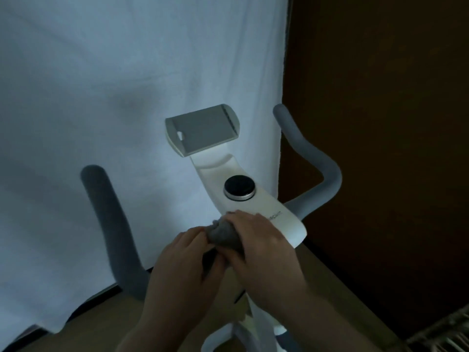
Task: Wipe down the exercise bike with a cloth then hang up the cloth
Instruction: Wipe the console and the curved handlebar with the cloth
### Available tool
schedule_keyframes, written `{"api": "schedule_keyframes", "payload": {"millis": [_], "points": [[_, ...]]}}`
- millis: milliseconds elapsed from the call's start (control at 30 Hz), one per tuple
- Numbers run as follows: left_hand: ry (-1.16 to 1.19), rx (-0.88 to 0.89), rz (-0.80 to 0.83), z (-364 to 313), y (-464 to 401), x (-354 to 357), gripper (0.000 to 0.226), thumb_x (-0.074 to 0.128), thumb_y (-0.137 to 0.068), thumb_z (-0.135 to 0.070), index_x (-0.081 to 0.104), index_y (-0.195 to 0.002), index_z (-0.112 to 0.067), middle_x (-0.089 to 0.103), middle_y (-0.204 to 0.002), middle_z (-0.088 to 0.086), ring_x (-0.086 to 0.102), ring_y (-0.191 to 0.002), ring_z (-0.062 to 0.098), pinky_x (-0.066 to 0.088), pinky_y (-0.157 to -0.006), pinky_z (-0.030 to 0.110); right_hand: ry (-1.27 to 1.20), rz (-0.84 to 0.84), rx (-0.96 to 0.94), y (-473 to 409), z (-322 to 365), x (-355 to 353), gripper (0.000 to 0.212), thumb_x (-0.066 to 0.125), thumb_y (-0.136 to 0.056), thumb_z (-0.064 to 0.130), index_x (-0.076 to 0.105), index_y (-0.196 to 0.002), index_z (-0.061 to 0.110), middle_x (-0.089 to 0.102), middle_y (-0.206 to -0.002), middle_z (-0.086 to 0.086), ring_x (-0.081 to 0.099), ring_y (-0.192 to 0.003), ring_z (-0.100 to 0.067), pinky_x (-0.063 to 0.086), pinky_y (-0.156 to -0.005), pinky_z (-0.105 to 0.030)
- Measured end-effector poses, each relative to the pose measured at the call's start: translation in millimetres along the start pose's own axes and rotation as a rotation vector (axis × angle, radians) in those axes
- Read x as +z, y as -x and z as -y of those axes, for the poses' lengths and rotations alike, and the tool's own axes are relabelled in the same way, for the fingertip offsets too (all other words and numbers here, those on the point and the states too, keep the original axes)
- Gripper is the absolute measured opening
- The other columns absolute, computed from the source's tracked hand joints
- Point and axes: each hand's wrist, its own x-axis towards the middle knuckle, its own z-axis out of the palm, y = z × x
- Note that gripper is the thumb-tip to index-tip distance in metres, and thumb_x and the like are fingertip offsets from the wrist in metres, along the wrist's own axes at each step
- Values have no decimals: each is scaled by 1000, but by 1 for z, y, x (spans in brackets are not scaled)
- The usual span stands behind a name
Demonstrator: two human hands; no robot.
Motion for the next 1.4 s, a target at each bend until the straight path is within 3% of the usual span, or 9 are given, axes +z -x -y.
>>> {"api": "schedule_keyframes", "payload": {"millis": [133,267,367,500,600,800,933,1167,1400], "points": [[-89,-19,91,26,21,-17,34,36,-88,-55,62,-89,-33,64,-84,-18,54,-71,0,35,-66,11,18,46,23,11,16,16,25,53,-88,41,64,-102,23,70,-99,8,64,-94,-9,34,-111,-33],[-91,26,73,47,39,-34,36,37,-90,-53,66,-91,-32,65,-88,-18,56,-80,1,39,-93,27,76,64,110,19,29,11,29,62,-88,35,59,-114,22,68,-110,4,63,-103,-14,29,-116,-40],[-137,79,73,66,56,-43,38,39,-92,-47,67,-105,-26,67,-105,-12,58,-105,9,27,-109,38,4,58,185,21,43,4,31,61,-91,33,56,-120,24,64,-112,11,45,-107,1,17,-120,-35],[-119,128,89,75,75,-46,47,41,-89,-41,53,-130,-23,57,-131,-7,45,-130,14,25,-115,41,-55,59,270,30,57,1,29,61,-91,28,54,-120,28,39,-90,33,34,-93,10,34,-110,-37],[-95,138,130,74,81,-51,53,45,-92,-38,40,-142,-22,44,-145,-5,27,-141,12,20,-117,40,-39,48,330,34,72,5,32,62,-91,27,51,-121,33,43,-93,28,49,-102,-13,47,-94,-38],[41,133,187,68,104,-67,64,48,-96,-37,16,-151,-28,10,-159,-13,-6,-143,0,4,-115,25,11,73,376,55,101,-1,36,61,-93,29,47,-126,29,56,-110,9,57,-99,-11,53,-83,-29],[7,137,244,67,99,-77,64,47,-96,-41,17,-151,-27,12,-159,-11,2,-147,7,8,-119,31,52,54,406,61,113,-5,35,60,-93,33,45,-126,29,53,-100,11,56,-91,-10,51,-76,-26],[48,87,211,54,76,-93,45,51,-95,-37,46,-138,-25,47,-142,-8,42,-130,10,16,-116,32,67,12,472,54,112,-10,36,59,-94,32,44,-126,27,61,-105,3,61,-92,-16,55,-74,-32],[70,60,244,40,39,-81,39,47,-96,-35,49,-135,-25,50,-141,-7,48,-124,11,6,-120,42,101,-40,541,22,87,-12,36,55,-96,30,42,-129,24,61,-109,0,59,-96,-18,54,-81,-36]]}}
